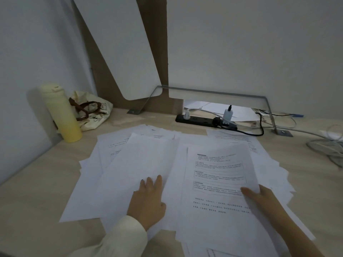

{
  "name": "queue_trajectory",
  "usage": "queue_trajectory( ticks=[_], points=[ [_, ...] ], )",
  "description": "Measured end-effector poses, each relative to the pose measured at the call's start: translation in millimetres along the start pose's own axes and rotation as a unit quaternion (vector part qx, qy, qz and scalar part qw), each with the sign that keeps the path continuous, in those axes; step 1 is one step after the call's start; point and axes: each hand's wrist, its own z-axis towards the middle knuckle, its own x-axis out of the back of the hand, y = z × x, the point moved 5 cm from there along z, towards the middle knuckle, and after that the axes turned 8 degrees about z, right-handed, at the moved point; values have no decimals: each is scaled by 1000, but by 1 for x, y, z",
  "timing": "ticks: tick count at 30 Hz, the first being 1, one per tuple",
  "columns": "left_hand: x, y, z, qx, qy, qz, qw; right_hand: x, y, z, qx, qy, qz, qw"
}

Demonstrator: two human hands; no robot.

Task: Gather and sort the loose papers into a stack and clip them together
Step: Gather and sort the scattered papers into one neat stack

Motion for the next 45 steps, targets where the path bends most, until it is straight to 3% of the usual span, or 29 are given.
queue_trajectory(
  ticks=[3, 6, 8, 10, 13, 14, 16, 24, 29, 31, 36, 42, 45],
  points=[
    [12, -5, 4, 28, 56, -41, 997, -4, -2, -2, 4, -11, -15, 1000],
    [30, -22, 3, 49, 67, -259, 962, -5, -2, -3, 1, -14, -13, 1000],
    [49, -29, -6, 23, 60, -476, 877, -5, -2, -3, -1, -16, -8, 1000],
    [68, -31, -17, -15, 40, -666, 745, -5, -2, -3, -2, -22, 3, 1000],
    [77, -31, -26, -40, 4, -805, 592, -5, -2, -4, -2, -33, 25, 999],
    [76, -30, -26, -35, 1, -825, 564, -5, -2, -4, -3, -37, 30, 999],
    [66, -29, -23, -11, -3, -838, 545, -4, -2, -4, -4, -42, 38, 998],
    [9, -15, -13, 69, -36, -793, 605, -3, -1, -7, -11, -45, 50, 998],
    [-11, -8, -9, 61, -64, -699, 709, -3, -2, -9, -28, -36, 94, 995],
    [-15, -1, -9, 49, -89, -671, 734, -4, -5, -11, -28, -35, 125, 991],
    [-15, 16, -11, 7, -141, -646, 750, -13, -14, -15, -27, -88, 166, 982],
    [-9, 26, -10, -38, -137, -601, 786, -19, -19, -18, -33, -140, 189, 971],
    [-5, 22, -9, -24, -104, -631, 768, -16, -16, -20, -28, -138, 206, 969]
  ],
)
